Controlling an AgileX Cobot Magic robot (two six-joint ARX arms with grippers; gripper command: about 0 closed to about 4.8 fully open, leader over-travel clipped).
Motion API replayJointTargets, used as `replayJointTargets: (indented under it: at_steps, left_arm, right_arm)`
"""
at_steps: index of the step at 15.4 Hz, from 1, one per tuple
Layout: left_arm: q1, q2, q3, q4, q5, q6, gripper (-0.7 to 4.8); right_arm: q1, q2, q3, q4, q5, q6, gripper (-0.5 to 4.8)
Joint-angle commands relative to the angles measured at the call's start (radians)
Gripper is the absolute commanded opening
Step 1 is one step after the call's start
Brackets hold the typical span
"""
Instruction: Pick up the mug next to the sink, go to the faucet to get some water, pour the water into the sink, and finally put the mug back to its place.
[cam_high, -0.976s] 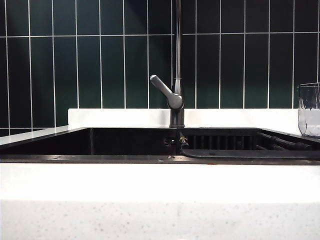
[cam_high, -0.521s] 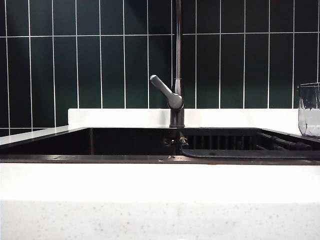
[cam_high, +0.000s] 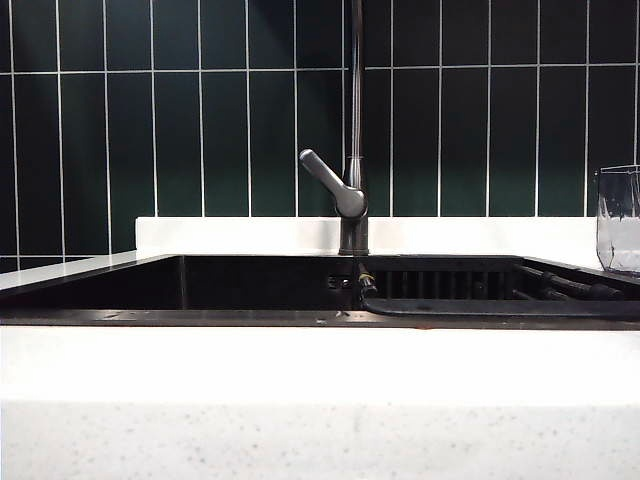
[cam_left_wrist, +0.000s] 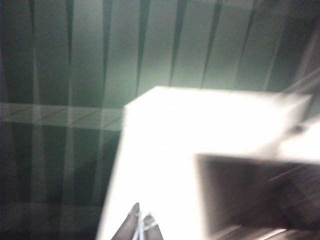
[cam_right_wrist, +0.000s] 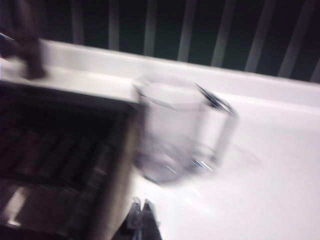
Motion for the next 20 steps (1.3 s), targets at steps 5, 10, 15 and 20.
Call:
replayJointTargets:
  at_steps: [5,10,15,20]
  left_arm:
    - [-0.001,0.006,0.007,0.235,0.233,-0.458,0.98]
    - [-0.025,0.163,0.007,0.236,0.445,-0.442,1.07]
    - [-0.226,0.533,0.182,0.338,0.444,-0.197,3.45]
    - [-0.343,1.104,0.539,0.44,0.653,-0.133,3.45]
  right_arm:
    - [0.0,0.0,-0.004,0.094,-0.05,0.176,-0.05]
    - [-0.074,0.008,-0.004,0.095,0.084,0.181,0.07]
    - [-0.206,0.023,-0.003,0.141,0.073,0.195,2.53]
    - [-0.215,0.172,0.062,0.129,0.008,0.197,2.53]
